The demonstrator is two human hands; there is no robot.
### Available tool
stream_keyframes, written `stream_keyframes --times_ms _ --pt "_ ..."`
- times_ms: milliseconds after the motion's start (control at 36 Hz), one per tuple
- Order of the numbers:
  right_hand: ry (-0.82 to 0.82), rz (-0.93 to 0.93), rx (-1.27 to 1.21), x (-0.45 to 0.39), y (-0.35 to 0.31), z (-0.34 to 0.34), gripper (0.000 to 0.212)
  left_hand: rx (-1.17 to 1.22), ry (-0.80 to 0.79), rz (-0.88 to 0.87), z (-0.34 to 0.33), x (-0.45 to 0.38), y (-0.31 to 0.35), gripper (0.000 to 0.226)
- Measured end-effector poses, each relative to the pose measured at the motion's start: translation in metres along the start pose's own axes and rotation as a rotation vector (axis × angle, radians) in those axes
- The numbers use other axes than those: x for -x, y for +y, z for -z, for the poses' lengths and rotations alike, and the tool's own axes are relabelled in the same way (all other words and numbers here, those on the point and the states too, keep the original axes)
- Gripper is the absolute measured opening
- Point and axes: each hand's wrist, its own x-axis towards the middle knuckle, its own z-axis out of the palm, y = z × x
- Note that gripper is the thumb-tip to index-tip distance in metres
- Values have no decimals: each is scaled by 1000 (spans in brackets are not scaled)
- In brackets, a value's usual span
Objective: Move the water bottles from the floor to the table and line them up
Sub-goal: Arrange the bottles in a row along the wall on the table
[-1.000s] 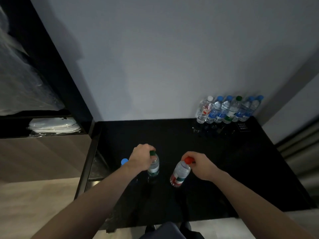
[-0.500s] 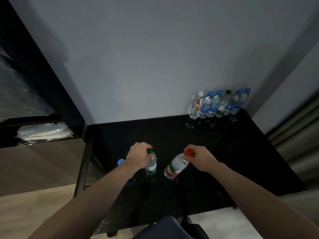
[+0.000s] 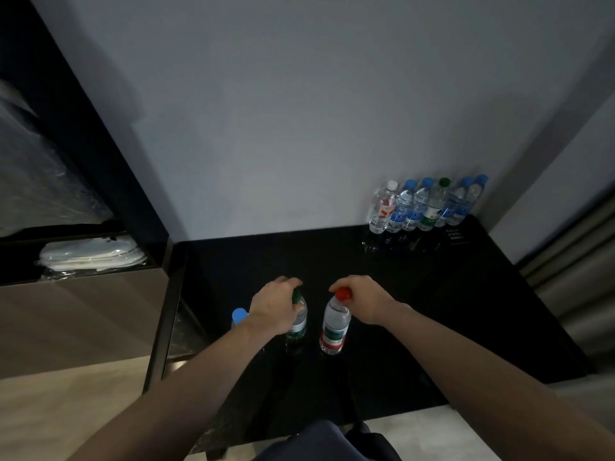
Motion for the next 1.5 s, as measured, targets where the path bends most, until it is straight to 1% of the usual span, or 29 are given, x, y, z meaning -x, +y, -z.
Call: stream_keyframes --times_ms 56,111,139,222,417,528,583,667,778,833,944,1083,1222,1306,1500 --pt "33 -21 -35 0 0 -2 32 -27 54 -59 -3 4 0 58" --pt "78 -52 -49 1 0 -4 20 -34 101 -105 -4 7 0 51" --pt "95 -70 -54 1 0 -5 18 -40 114 -122 -3 7 -1 46" --pt "117 -124 -71 2 -2 -7 23 -40 108 -127 0 5 -3 40" --pt "149 -278 -135 -6 -10 -6 33 43 22 -37 6 -2 -7 36" --pt "109 -402 -239 -9 -18 1 28 74 16 -18 7 -7 -7 39" --pt "76 -436 -277 -9 -20 5 25 83 1 -16 6 -9 -6 40" --pt "65 -417 -240 -9 -25 6 24 110 -10 -7 7 -11 -5 41" --pt "85 -299 -74 -9 -28 2 19 152 -1 10 9 -13 -6 38" --pt "89 -278 -34 -8 -26 1 19 157 15 11 10 -14 -8 36" --pt "136 -282 -45 -6 -21 7 21 181 13 27 14 -16 -11 37" --pt "159 -294 -46 -11 -18 35 21 195 28 66 15 -22 -8 42" --pt "163 -265 -11 -24 -7 60 21 214 60 69 10 -32 3 31" --pt "181 -254 30 -36 2 77 24 199 71 82 8 -41 13 30" --pt "218 -232 -9 -65 31 119 26 179 109 166 14 -74 30 28"
